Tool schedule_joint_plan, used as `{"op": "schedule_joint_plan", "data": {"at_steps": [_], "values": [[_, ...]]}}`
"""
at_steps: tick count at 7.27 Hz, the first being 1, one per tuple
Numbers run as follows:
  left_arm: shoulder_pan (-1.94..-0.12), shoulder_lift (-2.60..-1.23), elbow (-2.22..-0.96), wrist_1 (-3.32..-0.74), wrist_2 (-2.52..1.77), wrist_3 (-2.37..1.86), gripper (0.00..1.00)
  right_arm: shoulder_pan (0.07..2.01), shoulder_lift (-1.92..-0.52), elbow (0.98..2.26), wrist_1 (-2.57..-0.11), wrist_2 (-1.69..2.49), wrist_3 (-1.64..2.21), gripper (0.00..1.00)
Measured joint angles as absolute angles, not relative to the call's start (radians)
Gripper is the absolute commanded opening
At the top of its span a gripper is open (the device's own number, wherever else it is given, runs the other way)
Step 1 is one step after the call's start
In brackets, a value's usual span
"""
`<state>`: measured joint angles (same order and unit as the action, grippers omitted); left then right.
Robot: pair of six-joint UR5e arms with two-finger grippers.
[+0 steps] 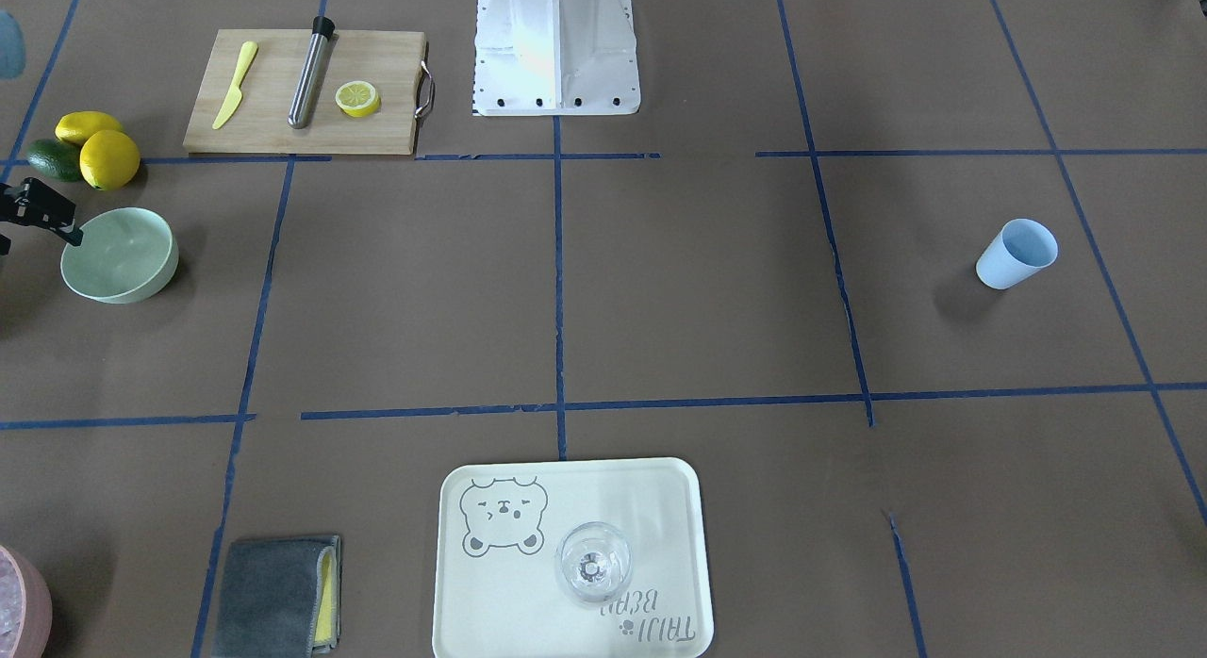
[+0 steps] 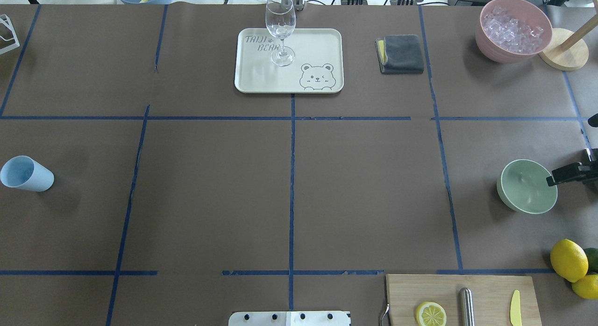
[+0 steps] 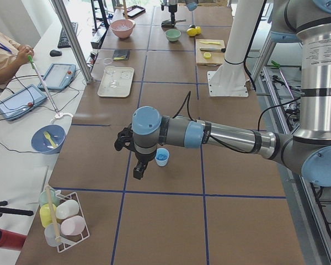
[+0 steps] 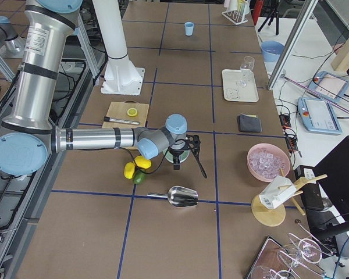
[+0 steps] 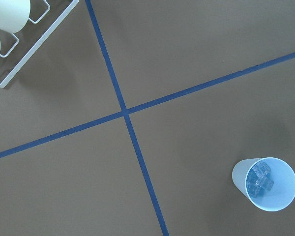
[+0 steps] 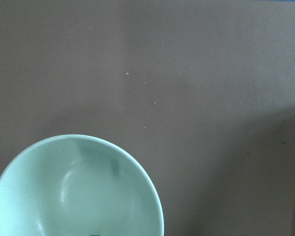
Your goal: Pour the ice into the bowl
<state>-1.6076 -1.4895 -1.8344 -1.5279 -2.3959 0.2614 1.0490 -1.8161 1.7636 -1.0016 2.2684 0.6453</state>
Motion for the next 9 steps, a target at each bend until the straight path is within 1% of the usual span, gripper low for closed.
{"op": "schedule_joint_plan", "data": {"at_steps": [1,3,5,7,8,9], "values": [[-1.608,-1.489,-1.835,-1.528,-2.397,0.262,1.00,1.030,-1.812,1.739,-0.978,2.265,0.648,0.88],[-1.608,-1.490,-1.837,-1.528,-2.398,0.262,1.00,1.003,-1.789,1.703,-0.961,2.263,0.649,0.00],[-1.608,-1.489,-1.837,-1.528,-2.398,0.262,1.00,0.995,-1.772,1.687,-0.959,2.264,0.649,0.00],[-1.608,-1.489,-1.836,-1.528,-2.398,0.262,1.00,0.995,-1.769,1.697,-0.957,2.267,0.660,0.00],[-1.608,-1.489,-1.837,-1.528,-2.398,0.262,1.00,0.995,-1.768,1.742,-0.961,2.270,0.713,0.00],[-1.608,-1.489,-1.838,-1.528,-2.399,0.262,1.00,0.995,-1.754,1.823,-0.968,2.281,0.832,0.00]]}}
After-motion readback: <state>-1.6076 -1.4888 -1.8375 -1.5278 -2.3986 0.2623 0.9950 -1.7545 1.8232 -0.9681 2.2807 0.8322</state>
